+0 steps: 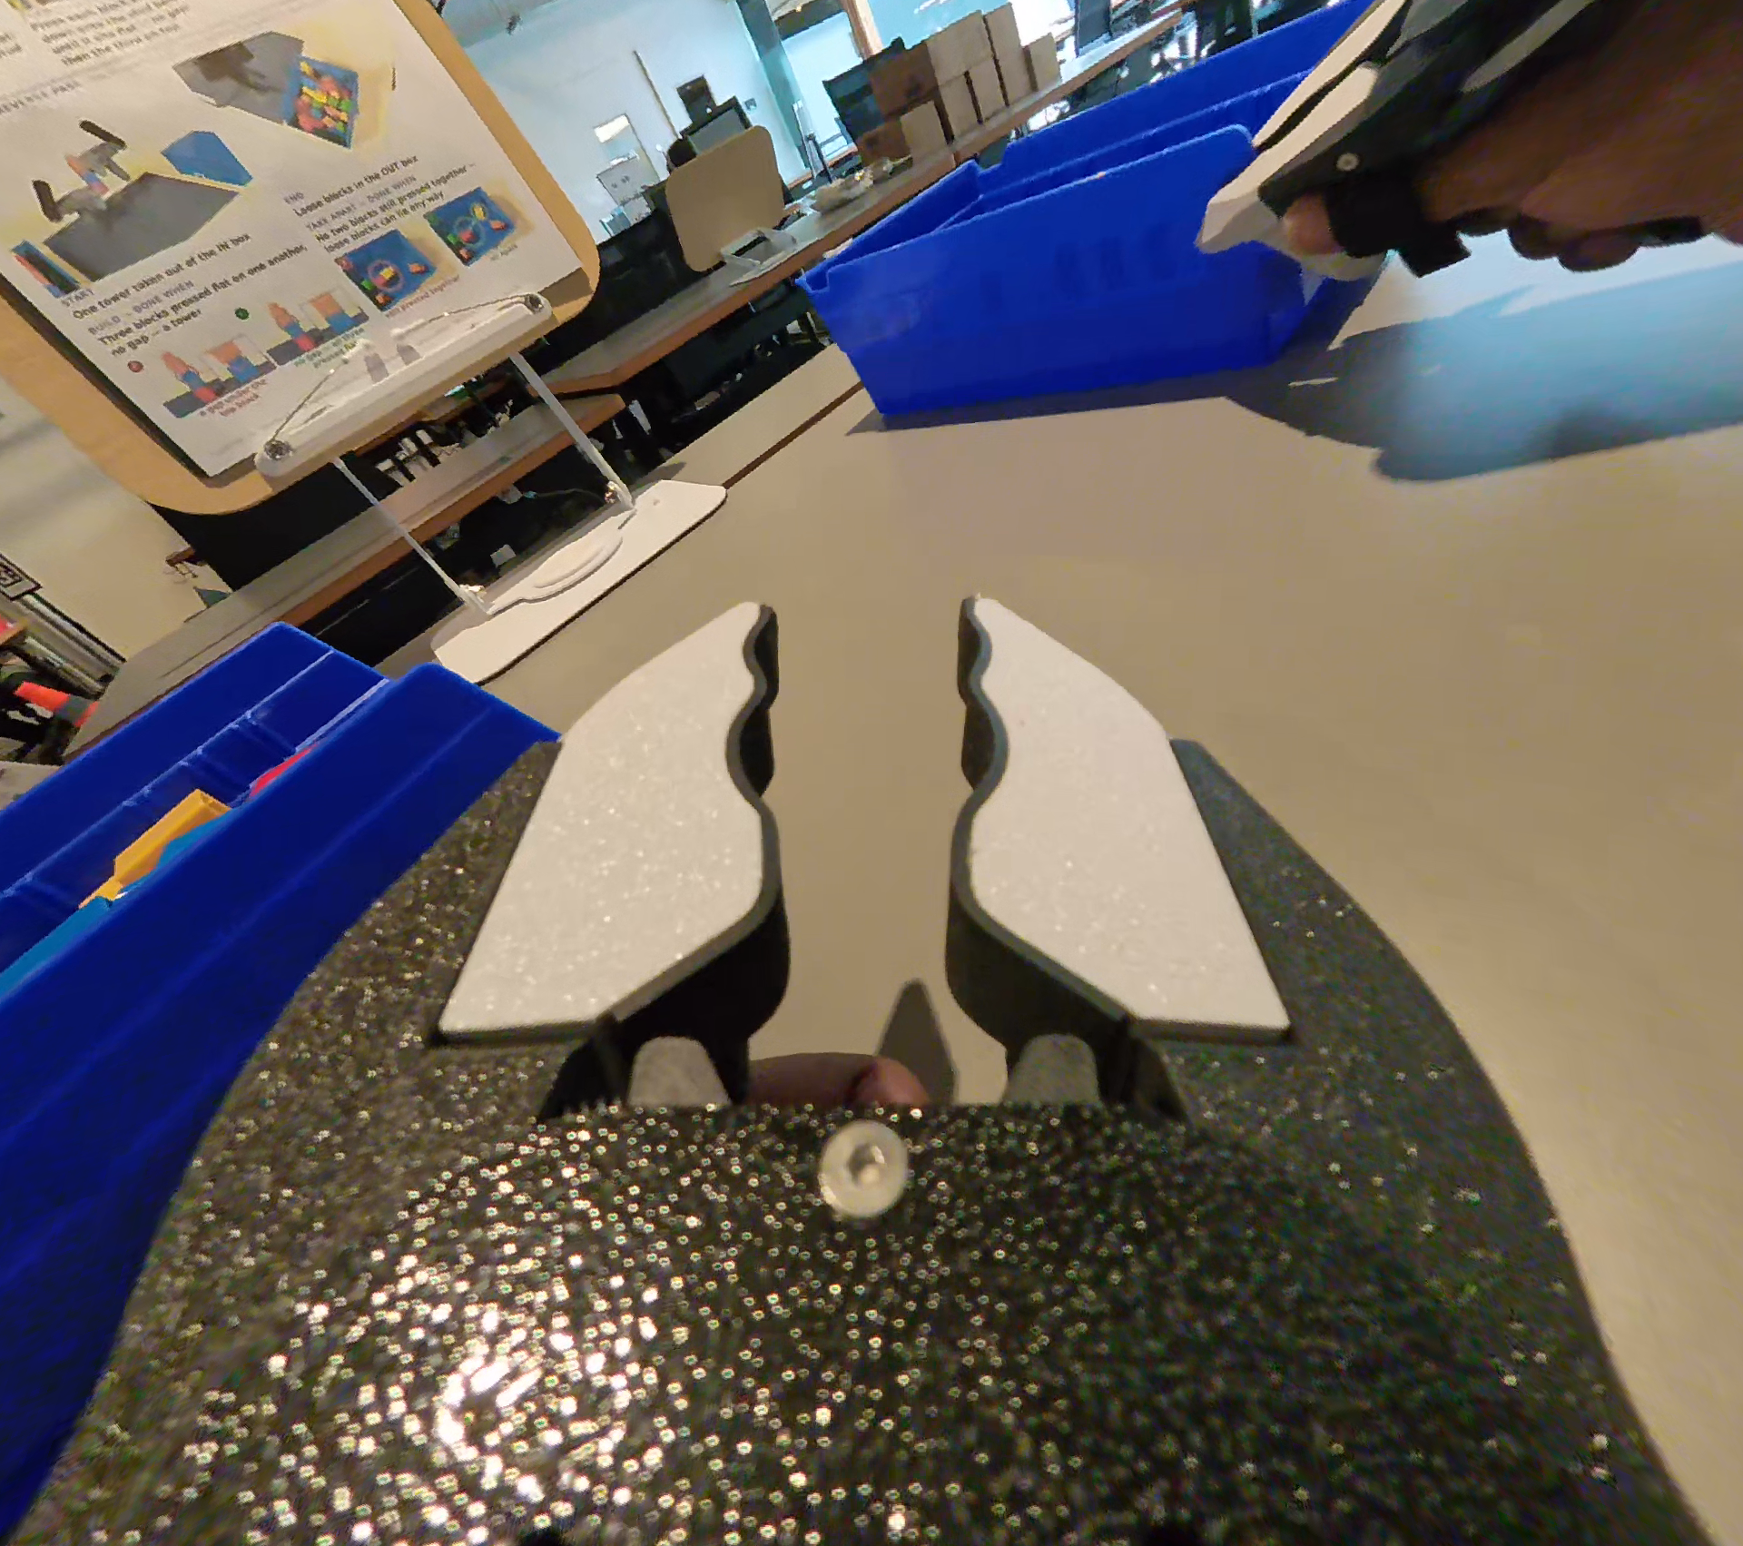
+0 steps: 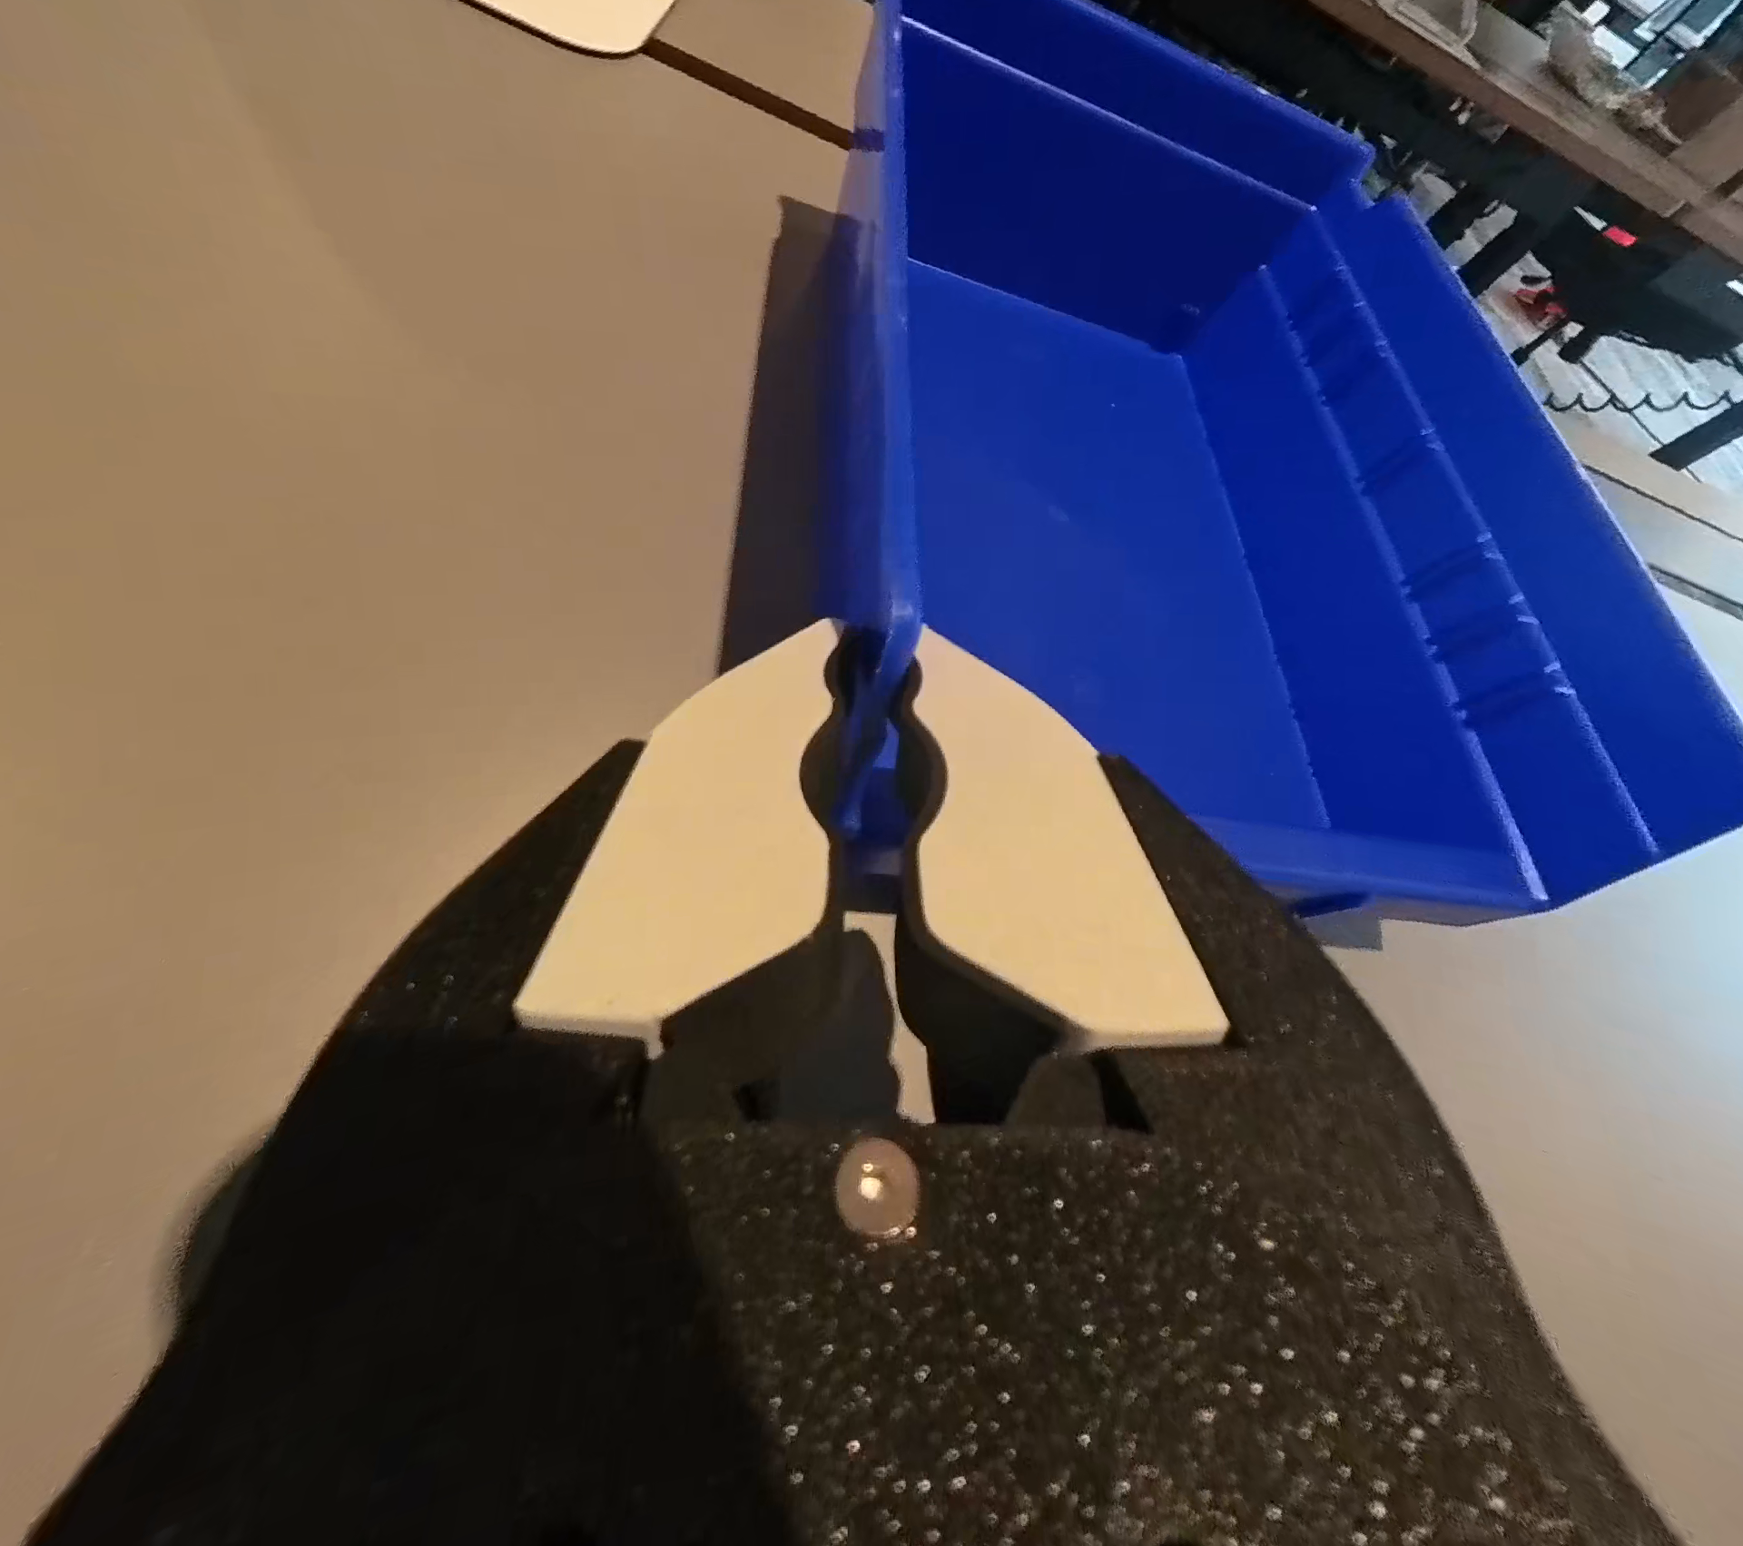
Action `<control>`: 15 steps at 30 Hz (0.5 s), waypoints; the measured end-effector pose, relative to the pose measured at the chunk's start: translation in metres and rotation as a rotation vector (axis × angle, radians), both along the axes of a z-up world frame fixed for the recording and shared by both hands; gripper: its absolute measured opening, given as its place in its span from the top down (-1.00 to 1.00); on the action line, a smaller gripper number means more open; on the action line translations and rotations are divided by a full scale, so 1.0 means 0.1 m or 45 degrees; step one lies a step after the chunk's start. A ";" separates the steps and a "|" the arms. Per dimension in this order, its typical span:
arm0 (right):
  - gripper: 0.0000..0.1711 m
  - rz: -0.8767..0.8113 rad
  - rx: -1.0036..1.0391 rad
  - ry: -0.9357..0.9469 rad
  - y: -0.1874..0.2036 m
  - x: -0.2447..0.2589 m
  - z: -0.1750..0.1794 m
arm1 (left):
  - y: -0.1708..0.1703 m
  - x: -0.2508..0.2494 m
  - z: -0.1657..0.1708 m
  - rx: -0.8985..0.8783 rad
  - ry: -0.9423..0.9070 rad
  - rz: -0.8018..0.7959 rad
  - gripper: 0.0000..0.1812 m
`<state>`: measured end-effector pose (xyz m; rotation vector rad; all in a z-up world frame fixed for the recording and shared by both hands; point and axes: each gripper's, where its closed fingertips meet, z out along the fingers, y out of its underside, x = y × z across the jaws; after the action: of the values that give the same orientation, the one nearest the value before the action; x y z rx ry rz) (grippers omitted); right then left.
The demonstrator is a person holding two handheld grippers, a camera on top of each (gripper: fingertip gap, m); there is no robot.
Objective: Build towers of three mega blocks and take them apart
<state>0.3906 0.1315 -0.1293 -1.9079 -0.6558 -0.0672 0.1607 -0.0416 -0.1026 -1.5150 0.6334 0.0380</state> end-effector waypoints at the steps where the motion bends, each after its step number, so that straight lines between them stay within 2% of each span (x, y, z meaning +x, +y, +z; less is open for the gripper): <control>1: 0.94 -0.012 0.005 0.002 0.01 0.00 0.00 | 0.00 0.00 0.00 0.001 0.001 0.000 0.61; 9: 0.93 -0.121 0.029 -0.025 0.22 0.06 0.00 | 0.00 0.02 -0.02 -0.001 0.030 -0.003 0.61; 15: 0.93 -0.150 0.043 -0.001 0.24 0.08 0.00 | 0.00 0.02 -0.02 0.002 0.036 0.003 0.62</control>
<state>0.3987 0.1552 -0.1292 -1.9125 -0.5390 -0.1527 0.1625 -0.0418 -0.1045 -1.5159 0.6540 0.0618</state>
